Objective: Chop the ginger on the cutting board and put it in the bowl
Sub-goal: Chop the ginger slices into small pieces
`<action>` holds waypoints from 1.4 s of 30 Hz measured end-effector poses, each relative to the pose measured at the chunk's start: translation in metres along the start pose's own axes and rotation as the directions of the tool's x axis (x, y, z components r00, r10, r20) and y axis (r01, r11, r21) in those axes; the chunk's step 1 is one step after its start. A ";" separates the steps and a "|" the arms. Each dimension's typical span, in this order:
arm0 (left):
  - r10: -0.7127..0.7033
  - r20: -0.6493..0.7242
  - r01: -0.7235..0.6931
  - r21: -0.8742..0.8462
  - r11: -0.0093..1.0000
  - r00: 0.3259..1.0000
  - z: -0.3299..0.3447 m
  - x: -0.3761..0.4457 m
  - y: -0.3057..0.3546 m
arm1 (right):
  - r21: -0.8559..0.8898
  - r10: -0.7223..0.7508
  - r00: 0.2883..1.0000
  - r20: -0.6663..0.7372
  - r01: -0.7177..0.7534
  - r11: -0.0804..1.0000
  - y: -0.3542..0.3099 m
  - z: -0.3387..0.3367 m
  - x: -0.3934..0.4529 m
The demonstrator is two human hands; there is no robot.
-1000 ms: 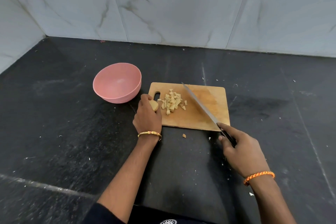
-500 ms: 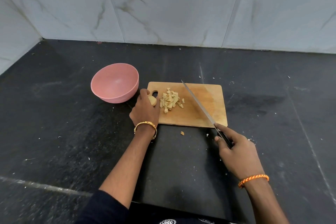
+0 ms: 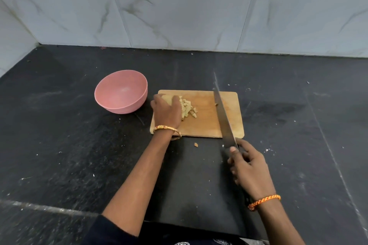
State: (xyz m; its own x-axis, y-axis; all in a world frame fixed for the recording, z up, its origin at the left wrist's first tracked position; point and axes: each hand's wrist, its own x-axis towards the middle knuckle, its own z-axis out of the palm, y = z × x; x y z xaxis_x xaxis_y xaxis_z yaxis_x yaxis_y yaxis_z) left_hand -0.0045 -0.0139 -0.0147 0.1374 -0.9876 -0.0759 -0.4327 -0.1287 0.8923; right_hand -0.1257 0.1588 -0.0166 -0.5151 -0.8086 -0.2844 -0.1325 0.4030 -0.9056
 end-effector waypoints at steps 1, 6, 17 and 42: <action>0.036 0.070 -0.037 0.025 0.999 0.997 0.005 -0.001 0.005 | 0.035 0.007 1.000 -0.027 -0.006 0.999 0.000 -0.003 0.003; 0.398 0.270 -0.451 0.174 0.875 0.877 0.046 -0.013 0.011 | 0.080 0.042 0.993 -0.109 -0.033 0.996 -0.001 -0.012 0.014; 0.501 0.310 -0.587 0.343 0.734 0.808 0.078 -0.026 0.002 | 0.232 0.140 0.990 -0.030 -0.130 0.964 0.003 -0.017 0.011; 0.029 0.177 -0.004 -0.139 0.990 0.984 0.020 0.027 0.020 | 0.429 0.102 0.950 0.296 -0.227 0.874 0.003 -0.039 0.019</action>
State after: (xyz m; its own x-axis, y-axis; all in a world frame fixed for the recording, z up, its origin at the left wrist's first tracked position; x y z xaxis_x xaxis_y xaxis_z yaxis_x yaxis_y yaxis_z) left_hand -0.0269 -0.0451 -0.0078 -0.0351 -0.9912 -0.1274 -0.3055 -0.1107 0.9457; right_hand -0.1692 0.1611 -0.0122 -0.2523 -0.8539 -0.4552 0.3646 0.3518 -0.8621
